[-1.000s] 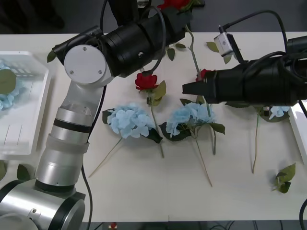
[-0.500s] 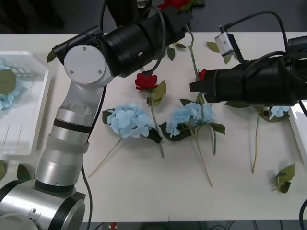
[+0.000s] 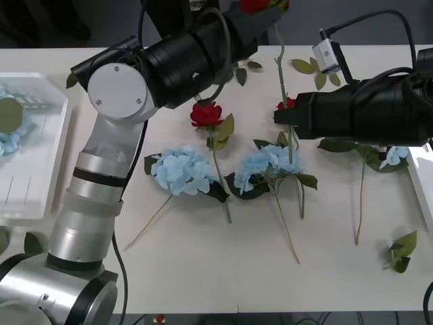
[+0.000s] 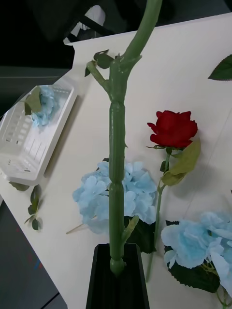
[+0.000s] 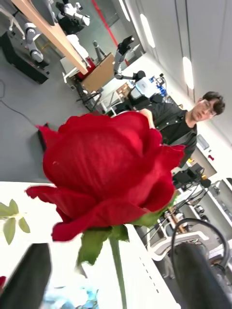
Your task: Place the red flowers into the right box and the blue flowers into the left box. If a person shows an open palm, hand one flower to the person first, then continue sorting.
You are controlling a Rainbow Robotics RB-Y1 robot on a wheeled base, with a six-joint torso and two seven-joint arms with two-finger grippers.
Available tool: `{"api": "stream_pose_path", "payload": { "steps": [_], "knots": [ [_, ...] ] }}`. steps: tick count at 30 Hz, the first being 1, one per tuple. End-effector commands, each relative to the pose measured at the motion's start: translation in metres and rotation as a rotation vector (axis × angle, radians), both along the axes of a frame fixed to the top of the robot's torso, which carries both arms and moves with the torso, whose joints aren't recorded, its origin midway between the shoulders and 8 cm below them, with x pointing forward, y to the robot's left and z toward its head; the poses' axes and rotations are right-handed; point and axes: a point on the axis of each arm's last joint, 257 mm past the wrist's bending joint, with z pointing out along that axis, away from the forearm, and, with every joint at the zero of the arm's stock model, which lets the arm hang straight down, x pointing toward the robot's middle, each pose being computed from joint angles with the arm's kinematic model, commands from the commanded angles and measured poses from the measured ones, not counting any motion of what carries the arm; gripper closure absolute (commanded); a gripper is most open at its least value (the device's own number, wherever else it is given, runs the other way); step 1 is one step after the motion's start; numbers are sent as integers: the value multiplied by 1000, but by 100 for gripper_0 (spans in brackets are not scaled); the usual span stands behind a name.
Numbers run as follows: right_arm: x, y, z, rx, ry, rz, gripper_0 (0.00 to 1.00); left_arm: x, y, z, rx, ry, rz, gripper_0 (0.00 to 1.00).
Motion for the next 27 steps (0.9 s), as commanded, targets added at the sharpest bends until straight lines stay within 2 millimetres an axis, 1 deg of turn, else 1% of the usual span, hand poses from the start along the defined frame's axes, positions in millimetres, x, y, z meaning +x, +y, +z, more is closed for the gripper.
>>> {"api": "stream_pose_path", "payload": {
  "steps": [1,3,5,6,8,9,10,12,13,14,15,16,18,21,24,27],
  "knots": [
    [1,-2,12,14,-10,-12,100,0,13,-5,77,-37,0,14],
    [1,-3,13,16,-11,-13,100,2,29,-17,141,-29,-5,14],
    [2,-4,15,16,-19,-14,100,4,50,-31,206,-7,-14,14],
    [3,-6,15,15,-22,-17,100,3,55,-34,225,-2,-19,15],
    [7,-11,20,10,-52,-25,100,4,79,-45,285,27,-28,15],
    [12,-14,29,5,-109,-25,100,3,93,-51,325,45,-34,15],
    [15,-15,34,4,-144,-27,100,3,101,-54,346,52,-34,15],
    [33,-24,58,-25,-322,-36,100,1,126,-66,419,90,-38,14],
    [38,-27,66,-38,-379,-42,100,0,132,-69,436,98,-38,14],
    [49,-32,82,-59,-490,-62,100,0,142,-75,466,113,-36,15],
    [57,-37,94,-68,-564,-85,100,-2,147,-80,483,127,-37,14],
    [62,-39,100,-68,-602,-99,100,-2,151,-82,489,133,-35,14],
    [71,-37,115,-64,-696,-112,100,-3,151,-84,486,139,-35,14],
    [80,-34,129,-95,-829,-120,100,-2,152,-83,480,141,-33,14],
    [86,-35,136,-140,-933,-125,100,-1,154,-82,475,141,-28,14],
    [86,-32,138,-121,-956,-111,100,-1,154,-81,476,138,-27,14]
  ]
}}
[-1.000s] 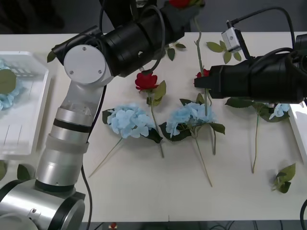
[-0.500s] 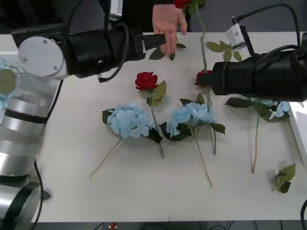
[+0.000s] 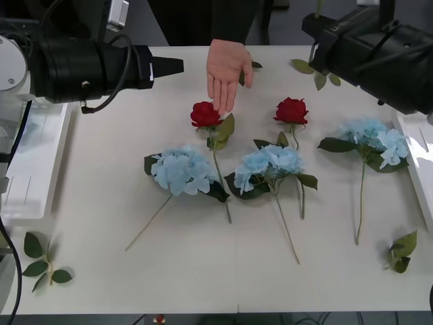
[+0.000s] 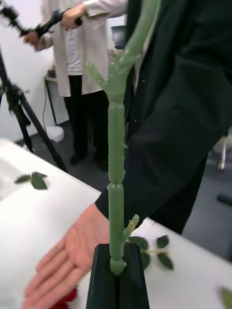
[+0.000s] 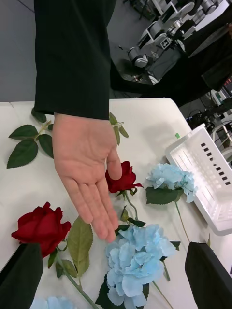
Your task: Place the red flowers into the right box and the blue flowers into the left box. If a person shows an open palm, hand one flower to the person first, then continue sorting.
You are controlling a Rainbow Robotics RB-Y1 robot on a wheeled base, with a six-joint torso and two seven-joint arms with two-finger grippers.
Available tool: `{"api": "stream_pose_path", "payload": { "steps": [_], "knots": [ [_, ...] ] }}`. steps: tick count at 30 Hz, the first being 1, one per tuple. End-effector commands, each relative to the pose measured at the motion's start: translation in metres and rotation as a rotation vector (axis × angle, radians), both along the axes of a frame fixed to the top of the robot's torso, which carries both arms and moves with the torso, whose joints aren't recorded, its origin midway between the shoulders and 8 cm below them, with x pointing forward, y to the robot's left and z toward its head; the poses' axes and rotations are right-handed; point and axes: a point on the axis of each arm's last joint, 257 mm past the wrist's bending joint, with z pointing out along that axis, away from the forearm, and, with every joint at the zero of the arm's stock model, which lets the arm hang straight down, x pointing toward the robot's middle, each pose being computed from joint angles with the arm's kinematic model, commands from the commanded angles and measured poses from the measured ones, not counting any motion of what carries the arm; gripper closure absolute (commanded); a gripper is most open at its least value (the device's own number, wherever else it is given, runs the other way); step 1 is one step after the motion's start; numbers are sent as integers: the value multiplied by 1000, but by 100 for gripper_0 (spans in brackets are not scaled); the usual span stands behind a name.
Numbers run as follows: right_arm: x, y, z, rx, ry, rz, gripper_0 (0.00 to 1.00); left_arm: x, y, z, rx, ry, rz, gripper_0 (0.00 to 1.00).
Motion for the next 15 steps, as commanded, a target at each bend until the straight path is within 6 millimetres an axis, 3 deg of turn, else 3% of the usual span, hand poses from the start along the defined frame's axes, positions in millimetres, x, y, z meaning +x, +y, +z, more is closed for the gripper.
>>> {"api": "stream_pose_path", "payload": {
  "steps": [1,15],
  "knots": [
    [-4,4,19,-32,-89,27,100,-4,-2,4,-19,9,0,14],
    [-5,4,24,-19,-115,33,100,-4,-3,11,-53,7,1,14]
  ]
}}
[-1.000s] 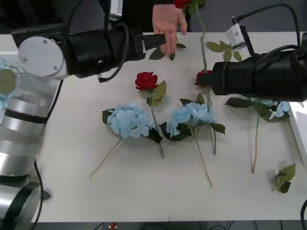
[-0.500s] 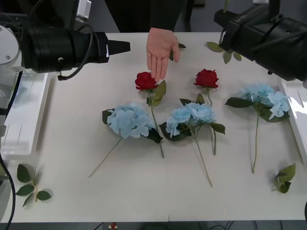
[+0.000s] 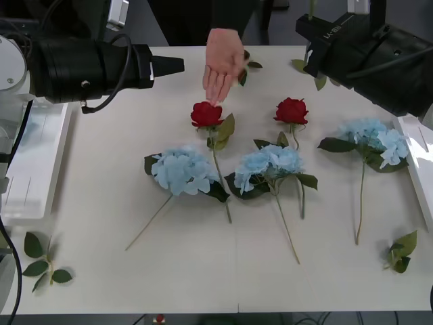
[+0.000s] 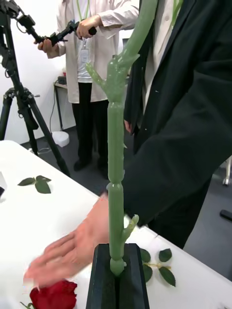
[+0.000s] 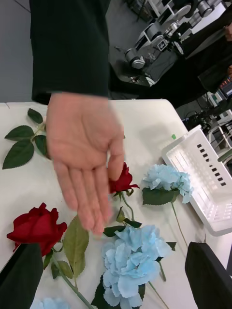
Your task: Place the red flowers into the right box and the blue flowers into the left box. If a person shows an open palm, hand one flower to the person first, then continue sorting.
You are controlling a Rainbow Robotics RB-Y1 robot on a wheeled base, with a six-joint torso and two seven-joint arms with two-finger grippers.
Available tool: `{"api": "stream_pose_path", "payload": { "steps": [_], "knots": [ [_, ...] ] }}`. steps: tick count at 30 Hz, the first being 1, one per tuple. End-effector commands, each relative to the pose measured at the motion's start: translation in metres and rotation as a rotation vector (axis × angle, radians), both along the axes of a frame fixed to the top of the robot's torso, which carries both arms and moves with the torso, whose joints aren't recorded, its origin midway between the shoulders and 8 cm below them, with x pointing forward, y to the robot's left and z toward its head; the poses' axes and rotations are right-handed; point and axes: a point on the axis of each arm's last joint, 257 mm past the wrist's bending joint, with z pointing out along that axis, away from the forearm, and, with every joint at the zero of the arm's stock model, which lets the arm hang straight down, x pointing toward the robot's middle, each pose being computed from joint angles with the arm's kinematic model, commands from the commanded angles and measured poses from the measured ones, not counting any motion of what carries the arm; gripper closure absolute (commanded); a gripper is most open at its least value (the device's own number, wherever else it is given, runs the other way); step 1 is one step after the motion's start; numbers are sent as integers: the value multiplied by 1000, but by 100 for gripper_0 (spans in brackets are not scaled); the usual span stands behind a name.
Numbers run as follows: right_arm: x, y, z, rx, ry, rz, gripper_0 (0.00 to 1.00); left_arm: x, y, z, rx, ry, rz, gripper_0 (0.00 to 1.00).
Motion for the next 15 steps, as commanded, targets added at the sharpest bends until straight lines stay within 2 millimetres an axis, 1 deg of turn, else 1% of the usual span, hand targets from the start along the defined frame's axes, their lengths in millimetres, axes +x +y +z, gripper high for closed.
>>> {"api": "stream_pose_path", "payload": {
  "steps": [1,15],
  "knots": [
    [-3,-3,22,-9,-63,-6,100,-2,-1,9,-42,4,9,14],
    [-3,-3,24,-2,-65,-3,100,-2,-4,11,-57,5,6,14]
  ]
}}
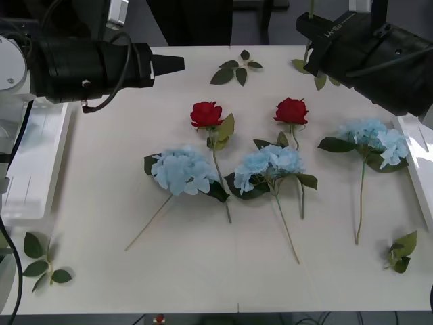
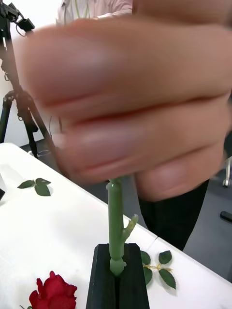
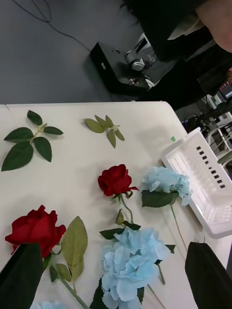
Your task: Place the red flowers into the right box and the blue flowers into the left box. If a person shows an open palm, hand one flower to the person first, then continue sorting.
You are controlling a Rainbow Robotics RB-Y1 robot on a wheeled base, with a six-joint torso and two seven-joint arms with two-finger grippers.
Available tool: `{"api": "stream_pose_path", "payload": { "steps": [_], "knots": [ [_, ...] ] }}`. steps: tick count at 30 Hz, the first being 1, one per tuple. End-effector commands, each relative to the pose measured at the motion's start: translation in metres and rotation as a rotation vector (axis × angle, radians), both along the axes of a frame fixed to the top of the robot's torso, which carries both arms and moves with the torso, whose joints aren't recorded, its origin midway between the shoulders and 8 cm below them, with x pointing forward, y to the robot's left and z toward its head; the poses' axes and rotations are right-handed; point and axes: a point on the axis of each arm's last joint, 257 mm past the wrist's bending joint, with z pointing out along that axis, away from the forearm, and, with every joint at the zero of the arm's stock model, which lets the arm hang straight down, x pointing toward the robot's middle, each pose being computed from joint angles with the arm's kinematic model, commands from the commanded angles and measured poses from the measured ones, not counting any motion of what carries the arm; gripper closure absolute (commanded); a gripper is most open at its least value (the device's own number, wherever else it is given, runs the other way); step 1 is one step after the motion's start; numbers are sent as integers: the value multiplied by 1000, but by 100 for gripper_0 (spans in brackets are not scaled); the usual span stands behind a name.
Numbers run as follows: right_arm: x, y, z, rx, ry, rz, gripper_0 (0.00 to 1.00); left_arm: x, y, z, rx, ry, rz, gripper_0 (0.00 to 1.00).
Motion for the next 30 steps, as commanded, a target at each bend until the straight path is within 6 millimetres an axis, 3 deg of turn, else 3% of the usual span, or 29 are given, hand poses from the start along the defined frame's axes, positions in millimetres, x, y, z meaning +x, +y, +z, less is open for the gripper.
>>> {"api": "stream_pose_path", "payload": {
  "steps": [1,3,5,6,7,10,19,24,30],
  "knots": [
    [-4,-2,21,-9,-60,-1,100,-3,-4,9,-49,7,2,14],
    [-3,-3,22,-12,-63,-3,99,-3,-5,10,-51,6,2,14],
    [-4,-3,23,-10,-69,-6,84,-3,-4,10,-52,7,4,14],
    [-3,-5,25,-7,-75,-11,42,-3,-5,10,-55,6,4,14],
    [-3,-4,24,-11,-77,-10,25,-3,-5,10,-55,7,4,14],
    [-4,-3,25,-7,-78,-5,0,-3,-5,10,-56,6,3,14],
    [-8,-1,23,13,-65,13,0,-3,-5,11,-57,7,2,14],
    [-9,-4,17,19,-49,19,0,-3,-5,11,-57,7,2,5],
    [-15,-17,1,1,2,29,0,-3,-5,11,-59,7,0,2]
  ]
}}
